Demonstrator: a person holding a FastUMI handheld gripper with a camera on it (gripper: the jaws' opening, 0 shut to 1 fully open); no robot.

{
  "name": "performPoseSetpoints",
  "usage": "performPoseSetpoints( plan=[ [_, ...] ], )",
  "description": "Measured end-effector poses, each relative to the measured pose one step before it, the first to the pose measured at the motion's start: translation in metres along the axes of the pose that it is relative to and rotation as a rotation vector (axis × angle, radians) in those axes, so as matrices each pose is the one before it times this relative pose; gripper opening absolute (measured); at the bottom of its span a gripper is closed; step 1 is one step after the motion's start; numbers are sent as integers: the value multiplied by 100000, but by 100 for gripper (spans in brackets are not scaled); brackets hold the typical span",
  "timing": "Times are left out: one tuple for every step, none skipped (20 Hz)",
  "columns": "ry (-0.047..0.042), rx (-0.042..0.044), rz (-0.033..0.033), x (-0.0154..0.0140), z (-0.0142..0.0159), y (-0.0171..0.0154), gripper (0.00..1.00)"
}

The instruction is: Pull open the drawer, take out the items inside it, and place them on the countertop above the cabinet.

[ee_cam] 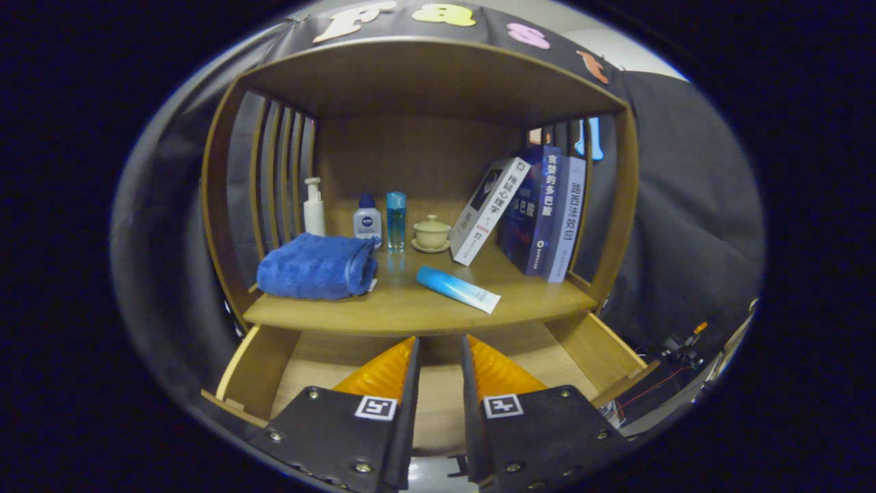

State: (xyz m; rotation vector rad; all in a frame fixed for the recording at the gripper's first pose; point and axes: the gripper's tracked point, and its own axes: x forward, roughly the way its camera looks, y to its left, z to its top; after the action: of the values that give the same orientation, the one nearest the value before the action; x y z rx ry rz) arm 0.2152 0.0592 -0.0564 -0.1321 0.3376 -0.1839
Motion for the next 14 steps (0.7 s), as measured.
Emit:
performPoseSetpoints(
  plan=[
    [-1307, 989, -1063, -1608, -792, -670, 32],
    [-571, 713, -890, -1124, -702, -592, 32],
    [51, 537, -1121, -961, -871, -586, 32],
    [349, 267, -670, -963, -820, -595, 32],
    [92, 282, -87, -939, -876, -472, 32],
    [-640, 523, 302, -744, -542, -364, 32],
    [-660, 429, -46, -807, -587, -499, 32],
    [-223, 65, 100, -681, -647, -451, 32],
    [-286, -232, 492, -638, -603, -254, 34],
    [99, -234, 662, -608, -501, -208, 36],
    [617, -120, 735, -410, -745, -95, 38],
    [1232, -226, 700, -489, -807, -85, 42],
    [981, 35, 1033, -324, -872, 24, 47],
    [496, 814, 289, -262, -556, -24, 52]
  ],
)
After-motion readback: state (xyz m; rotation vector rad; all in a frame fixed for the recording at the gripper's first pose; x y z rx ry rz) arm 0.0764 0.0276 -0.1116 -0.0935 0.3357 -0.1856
